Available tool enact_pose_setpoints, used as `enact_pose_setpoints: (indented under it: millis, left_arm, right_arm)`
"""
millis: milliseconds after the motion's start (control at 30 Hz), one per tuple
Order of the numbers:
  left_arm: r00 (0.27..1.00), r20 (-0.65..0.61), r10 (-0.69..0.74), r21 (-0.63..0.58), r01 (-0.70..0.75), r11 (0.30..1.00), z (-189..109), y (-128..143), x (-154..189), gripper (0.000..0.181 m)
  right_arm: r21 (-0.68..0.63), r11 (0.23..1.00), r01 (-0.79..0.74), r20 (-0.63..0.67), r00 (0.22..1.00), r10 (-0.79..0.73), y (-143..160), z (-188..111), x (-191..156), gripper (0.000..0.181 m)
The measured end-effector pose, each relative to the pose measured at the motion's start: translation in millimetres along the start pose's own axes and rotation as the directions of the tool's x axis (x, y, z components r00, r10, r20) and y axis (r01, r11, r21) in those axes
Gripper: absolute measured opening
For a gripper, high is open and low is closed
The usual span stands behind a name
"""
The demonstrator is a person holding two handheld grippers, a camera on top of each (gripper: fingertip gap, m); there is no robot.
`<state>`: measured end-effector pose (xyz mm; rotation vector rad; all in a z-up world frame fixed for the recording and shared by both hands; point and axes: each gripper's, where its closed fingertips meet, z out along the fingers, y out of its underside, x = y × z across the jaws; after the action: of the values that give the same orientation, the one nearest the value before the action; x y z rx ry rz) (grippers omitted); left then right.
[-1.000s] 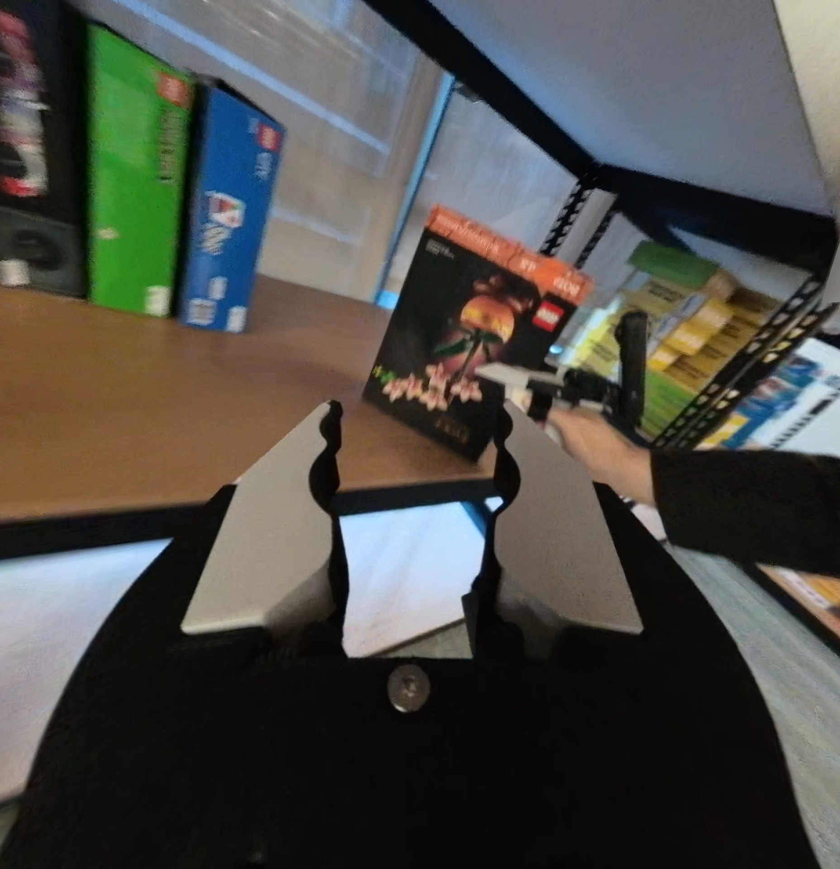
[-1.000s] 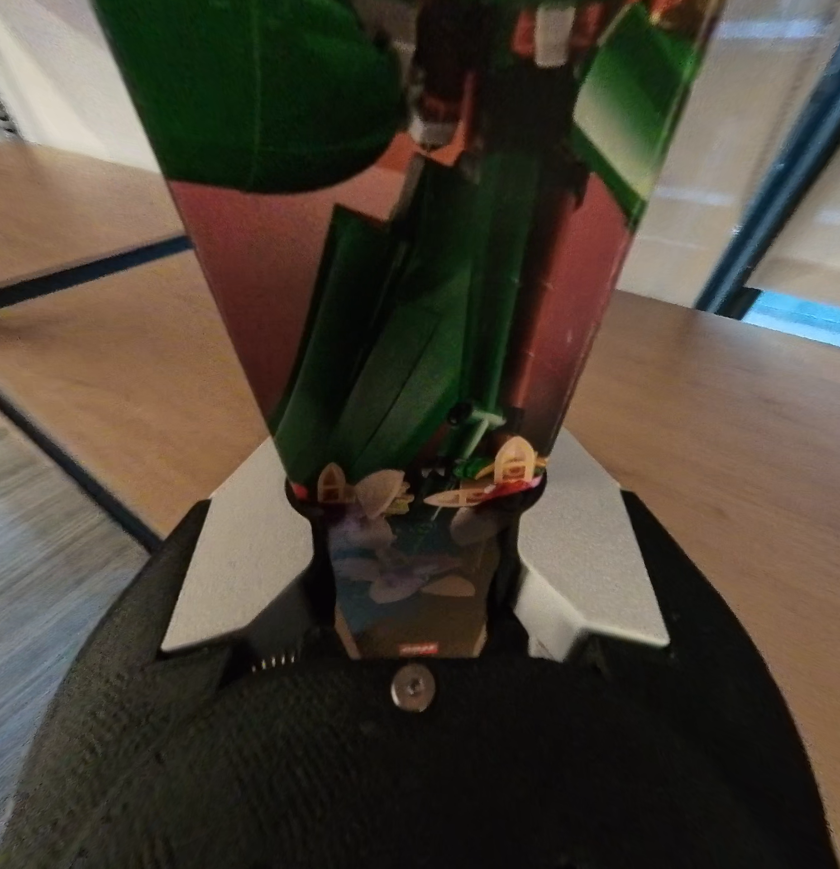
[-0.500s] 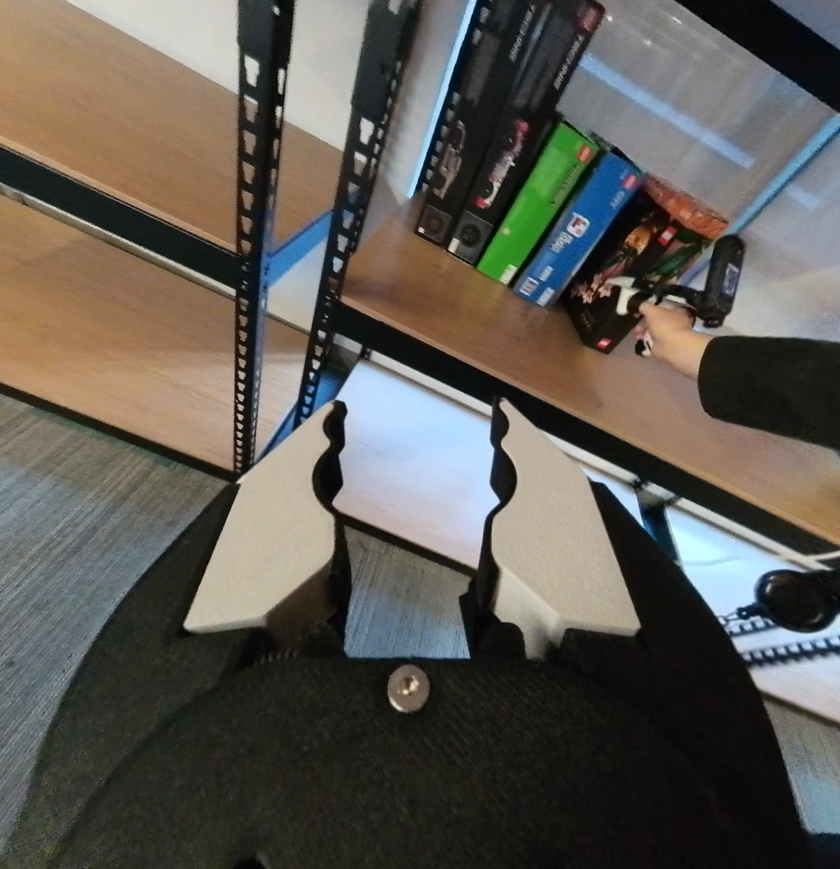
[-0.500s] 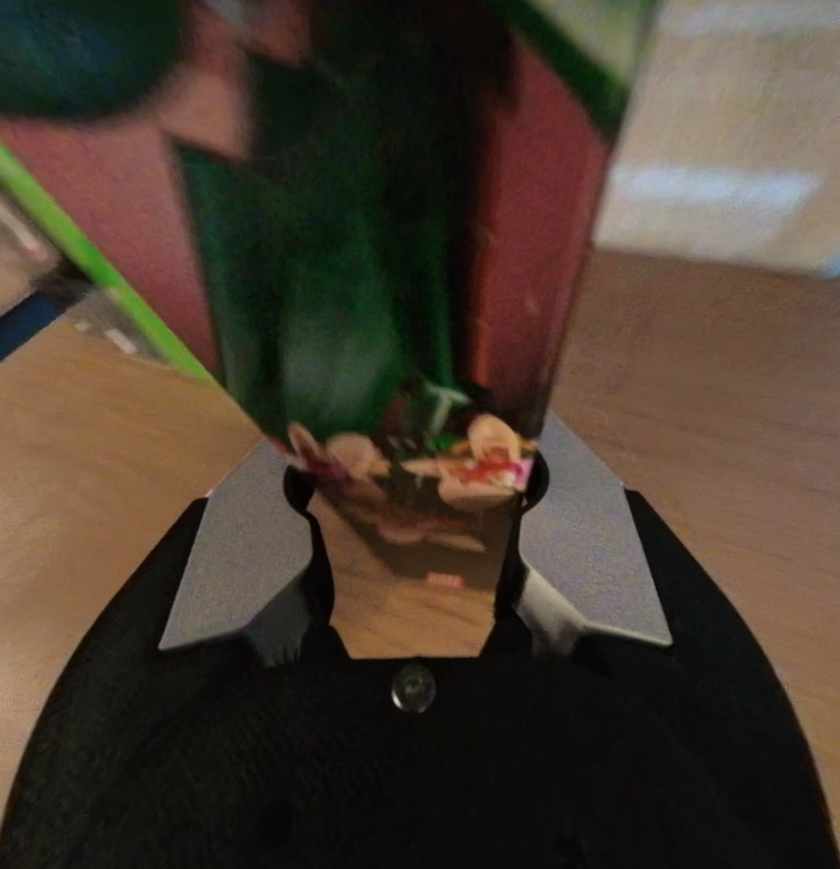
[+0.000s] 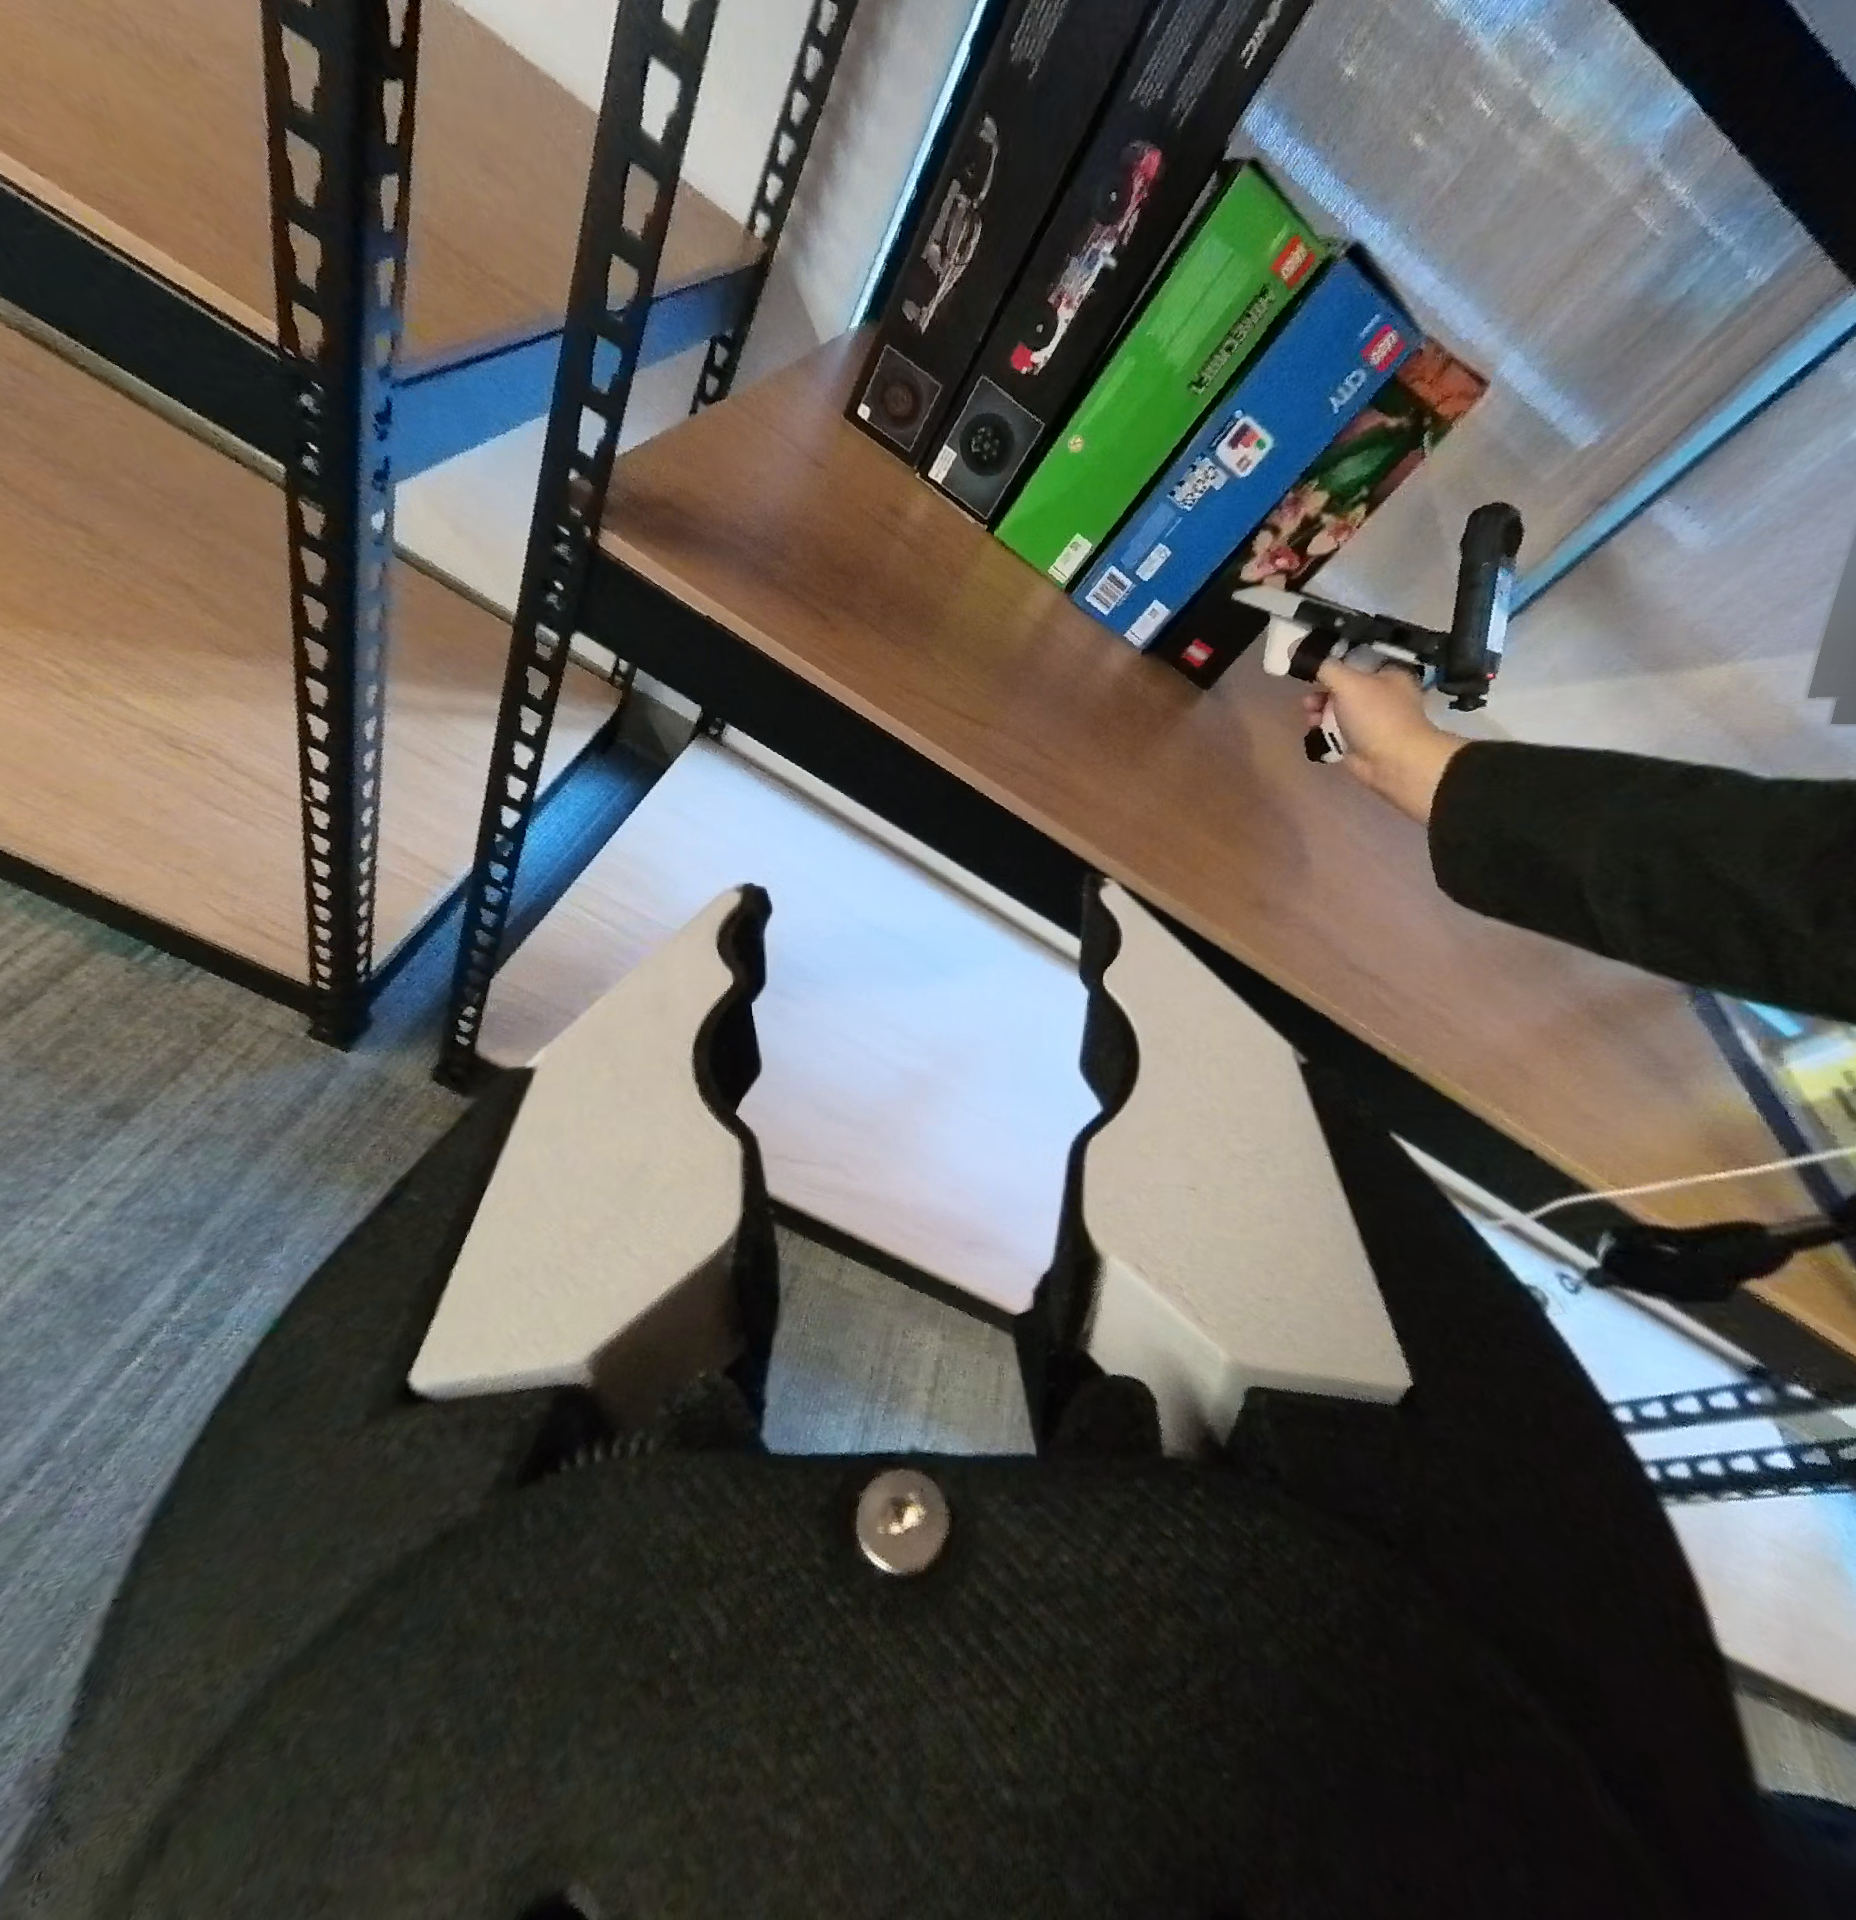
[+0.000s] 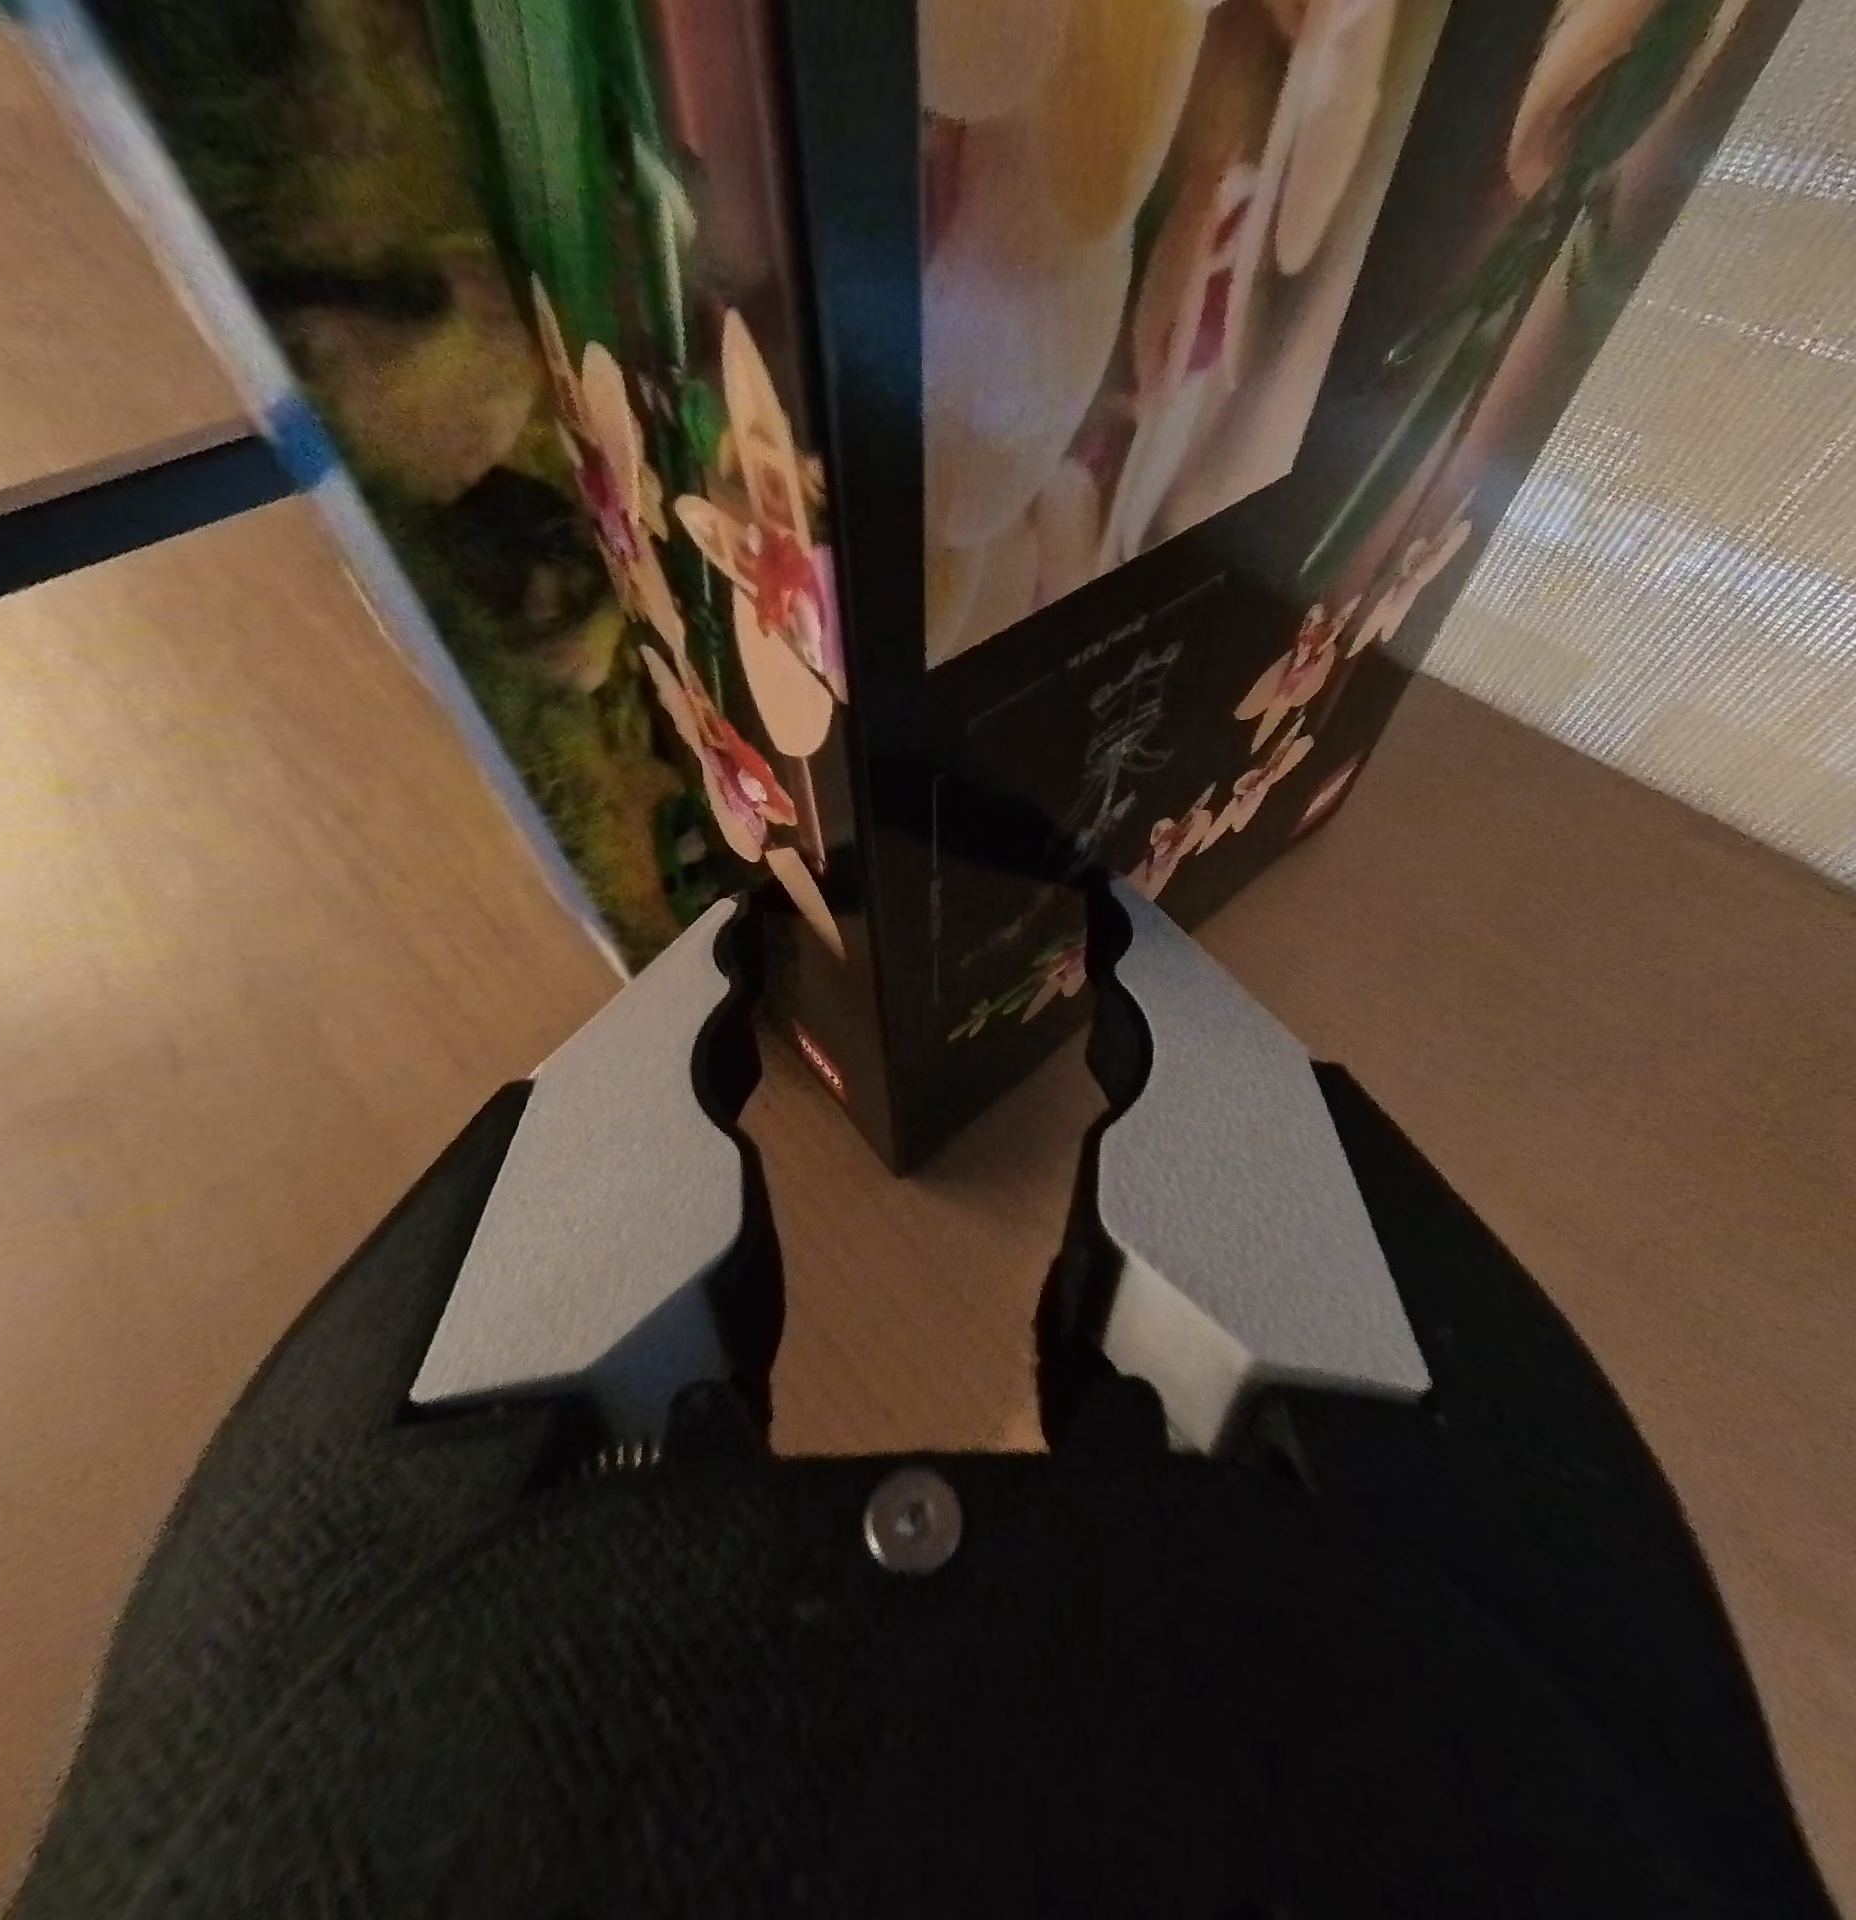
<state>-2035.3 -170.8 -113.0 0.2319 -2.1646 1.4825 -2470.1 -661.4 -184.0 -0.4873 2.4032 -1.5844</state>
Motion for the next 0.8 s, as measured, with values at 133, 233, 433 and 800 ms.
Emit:
enact_pose_setpoints:
  millis: [133, 233, 433, 800]
  left_arm:
    - [1.000, -0.013, -0.018, -0.013, 0.018, 1.000, 2.6, 6.8, -1.5, 0.059]
    - [0.999, -0.035, -0.025, -0.009, 0.024, 1.000, -1.7, 8.3, -2.4, 0.059]
    - [0.995, -0.097, -0.029, 0.026, 0.032, 0.999, -31.6, 11.0, -2.8, 0.059]
    - [0.996, -0.089, 0.006, 0.055, -0.001, 0.998, -217.1, -31.1, -26.1, 0.058]
  right_arm:
    - [-0.037, 0.999, -0.032, -0.016, 0.999, 0.031, 0.6, 13.4, 13.6, 0.061]
    - [-0.097, 0.995, -0.037, -0.063, 0.998, 0.030, 3.7, 14.8, 22.3, 0.053]
    - [-0.050, 0.997, 0.053, -0.092, 0.994, -0.058, 5.2, -55.4, -16.9, 0.051]
    - [-0.170, 0.935, 0.311, 0.181, 0.943, -0.281, 92.5, -288.7, -250.2, 0.000]
